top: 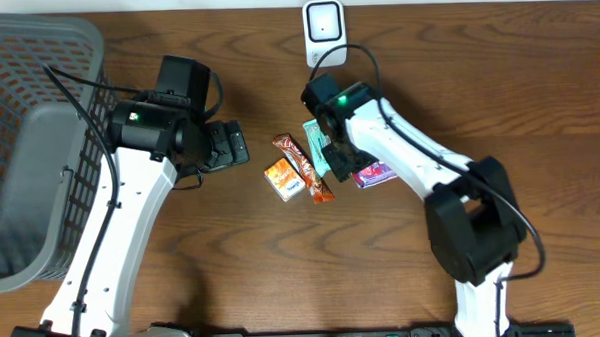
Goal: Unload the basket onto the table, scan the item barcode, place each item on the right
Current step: 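Grasp the purple package with the right gripper and lift it toward the scanner, then move the purple package right and lower it onto the table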
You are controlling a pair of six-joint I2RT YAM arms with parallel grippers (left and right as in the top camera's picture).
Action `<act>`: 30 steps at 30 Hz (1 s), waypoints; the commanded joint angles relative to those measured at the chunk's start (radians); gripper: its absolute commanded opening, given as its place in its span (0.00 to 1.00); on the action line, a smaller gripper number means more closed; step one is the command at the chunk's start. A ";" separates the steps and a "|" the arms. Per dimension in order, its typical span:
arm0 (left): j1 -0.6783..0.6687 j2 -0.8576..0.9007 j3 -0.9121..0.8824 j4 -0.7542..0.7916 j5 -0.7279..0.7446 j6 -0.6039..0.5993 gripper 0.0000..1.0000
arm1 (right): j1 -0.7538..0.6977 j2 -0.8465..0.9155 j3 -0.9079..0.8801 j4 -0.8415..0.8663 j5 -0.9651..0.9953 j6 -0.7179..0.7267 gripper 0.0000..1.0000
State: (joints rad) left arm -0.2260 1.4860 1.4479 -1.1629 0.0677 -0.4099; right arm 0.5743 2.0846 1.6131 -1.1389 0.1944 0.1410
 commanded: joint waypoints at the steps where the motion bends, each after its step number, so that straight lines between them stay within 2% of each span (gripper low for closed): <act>1: 0.003 0.007 0.007 -0.003 -0.016 0.016 0.98 | 0.009 0.046 0.021 0.008 0.111 0.011 0.49; 4: 0.003 0.007 0.007 -0.003 -0.016 0.016 0.98 | 0.008 0.068 0.021 0.014 0.144 0.023 0.44; 7: 0.003 0.007 0.007 -0.003 -0.016 0.016 0.98 | 0.008 0.070 0.021 0.027 0.143 0.023 0.31; 8: 0.003 0.007 0.007 -0.003 -0.016 0.016 0.98 | 0.008 0.070 0.021 0.033 0.129 0.023 0.21; 11: 0.003 0.007 0.007 -0.003 -0.016 0.016 0.98 | 0.002 0.069 0.033 0.025 0.020 0.007 0.01; 15: 0.003 0.007 0.007 -0.003 -0.016 0.016 0.98 | -0.063 0.068 0.127 -0.051 -0.194 -0.026 0.01; 22: 0.003 0.007 0.007 -0.003 -0.016 0.016 0.98 | -0.286 0.068 0.355 -0.253 -0.821 -0.278 0.01; 25: 0.003 0.007 0.007 -0.003 -0.016 0.016 0.98 | -0.392 0.068 0.346 -0.286 -1.021 -0.380 0.01; 30: 0.003 0.007 0.007 -0.003 -0.016 0.016 0.98 | -0.537 0.070 0.155 -0.253 -1.247 -0.513 0.01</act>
State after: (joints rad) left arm -0.2260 1.4860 1.4479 -1.1637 0.0677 -0.4099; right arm 0.0944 2.1513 1.8812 -1.4117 -0.7773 -0.2291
